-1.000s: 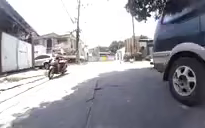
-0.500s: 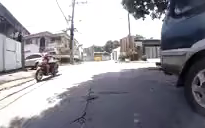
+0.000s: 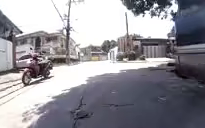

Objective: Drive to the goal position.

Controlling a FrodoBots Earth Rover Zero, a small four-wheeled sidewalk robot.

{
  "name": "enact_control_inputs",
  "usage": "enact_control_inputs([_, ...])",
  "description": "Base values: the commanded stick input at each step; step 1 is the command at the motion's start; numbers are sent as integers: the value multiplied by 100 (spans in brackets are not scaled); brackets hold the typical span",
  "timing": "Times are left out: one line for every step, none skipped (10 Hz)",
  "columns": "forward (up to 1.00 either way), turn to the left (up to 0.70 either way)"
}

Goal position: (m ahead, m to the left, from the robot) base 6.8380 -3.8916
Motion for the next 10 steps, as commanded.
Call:
enact_control_inputs([100, -29])
enact_control_inputs([100, -39])
enact_control_inputs([100, -39])
enact_control_inputs([100, -39])
enact_control_inputs([100, -39])
enact_control_inputs([100, -40])
enact_control_inputs([100, -40])
enact_control_inputs([100, -39])
enact_control_inputs([100, -39])
enact_control_inputs([100, -37])
